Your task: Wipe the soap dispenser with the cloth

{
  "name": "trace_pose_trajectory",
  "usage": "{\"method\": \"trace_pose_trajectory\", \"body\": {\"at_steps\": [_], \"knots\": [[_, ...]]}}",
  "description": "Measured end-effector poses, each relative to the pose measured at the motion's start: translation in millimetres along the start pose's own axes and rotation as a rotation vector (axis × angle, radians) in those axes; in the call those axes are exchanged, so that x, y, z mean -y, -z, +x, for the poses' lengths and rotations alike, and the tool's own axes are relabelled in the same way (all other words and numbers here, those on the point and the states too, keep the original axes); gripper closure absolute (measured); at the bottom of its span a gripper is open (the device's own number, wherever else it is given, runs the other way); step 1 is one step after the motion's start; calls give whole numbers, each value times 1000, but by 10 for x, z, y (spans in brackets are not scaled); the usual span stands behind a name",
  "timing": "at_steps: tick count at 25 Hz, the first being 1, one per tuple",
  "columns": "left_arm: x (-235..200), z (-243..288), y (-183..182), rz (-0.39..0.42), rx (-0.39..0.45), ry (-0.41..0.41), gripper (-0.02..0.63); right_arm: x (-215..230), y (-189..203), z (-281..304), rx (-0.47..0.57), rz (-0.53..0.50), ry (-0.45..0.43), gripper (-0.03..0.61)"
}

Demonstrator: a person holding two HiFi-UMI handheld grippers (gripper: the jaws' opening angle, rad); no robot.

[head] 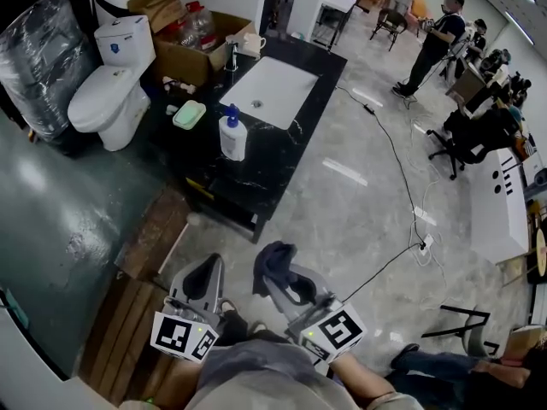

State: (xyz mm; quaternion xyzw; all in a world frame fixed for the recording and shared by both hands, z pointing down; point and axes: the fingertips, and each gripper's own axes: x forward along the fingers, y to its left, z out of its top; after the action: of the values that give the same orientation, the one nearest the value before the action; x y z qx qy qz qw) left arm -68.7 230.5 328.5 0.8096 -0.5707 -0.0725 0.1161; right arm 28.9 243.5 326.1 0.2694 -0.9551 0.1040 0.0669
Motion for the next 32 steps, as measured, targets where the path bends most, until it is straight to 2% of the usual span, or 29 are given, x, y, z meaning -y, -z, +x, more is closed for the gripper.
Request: {"method": "trace_pose_trajectory", "body": {"at_steps": [11, 20, 32], "knots": [[-411, 107, -223, 4, 27, 41, 607, -88, -205, 460, 15, -31, 2, 506], [-528, 127, -369, 4, 60, 63, 607, -196, -372, 572, 46, -63, 5, 506], [-564, 504, -321, 1, 38, 67, 607, 209, -434, 660, 63, -48, 19, 506]]}}
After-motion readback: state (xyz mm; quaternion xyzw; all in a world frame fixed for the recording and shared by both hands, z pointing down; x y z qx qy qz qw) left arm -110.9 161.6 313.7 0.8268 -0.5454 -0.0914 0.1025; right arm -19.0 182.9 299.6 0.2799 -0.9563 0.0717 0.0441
